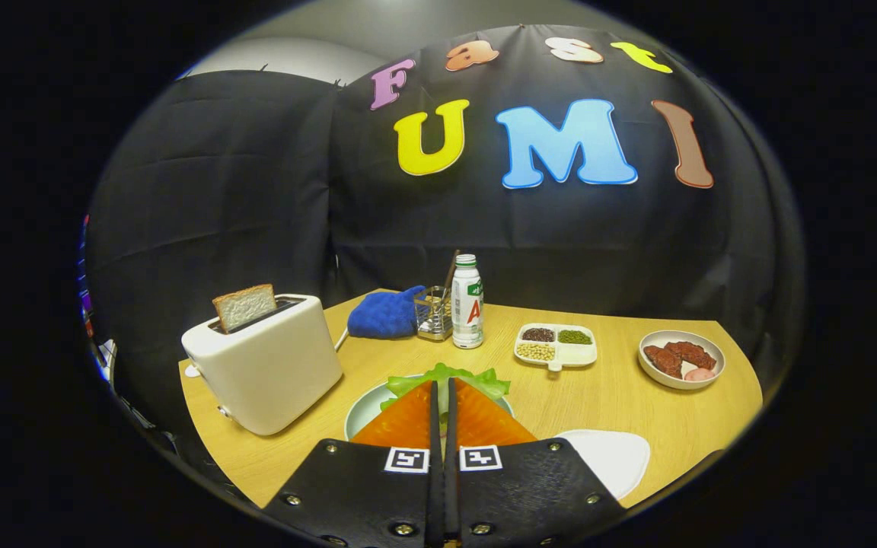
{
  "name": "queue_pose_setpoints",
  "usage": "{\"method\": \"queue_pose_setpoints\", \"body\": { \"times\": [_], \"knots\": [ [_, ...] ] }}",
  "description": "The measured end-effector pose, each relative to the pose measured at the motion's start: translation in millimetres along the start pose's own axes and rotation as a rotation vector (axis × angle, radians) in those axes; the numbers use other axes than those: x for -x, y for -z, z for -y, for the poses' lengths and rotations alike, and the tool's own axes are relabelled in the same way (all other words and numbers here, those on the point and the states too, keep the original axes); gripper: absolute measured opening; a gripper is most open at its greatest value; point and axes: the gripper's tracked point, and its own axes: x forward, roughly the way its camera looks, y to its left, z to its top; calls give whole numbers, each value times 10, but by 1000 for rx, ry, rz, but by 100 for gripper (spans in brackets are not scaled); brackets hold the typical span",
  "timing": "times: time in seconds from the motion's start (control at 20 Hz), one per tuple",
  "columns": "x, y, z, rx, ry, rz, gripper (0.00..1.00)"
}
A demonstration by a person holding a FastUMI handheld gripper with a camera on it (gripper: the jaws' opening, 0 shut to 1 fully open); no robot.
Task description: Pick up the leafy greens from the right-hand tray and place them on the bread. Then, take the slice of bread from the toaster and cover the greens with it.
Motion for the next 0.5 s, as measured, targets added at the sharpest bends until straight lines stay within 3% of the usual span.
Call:
{"method": "queue_pose_setpoints", "body": {
  "times": [0.5],
  "knots": [
    [-429,350,-155,-44,-10,-65,1]
  ]
}}
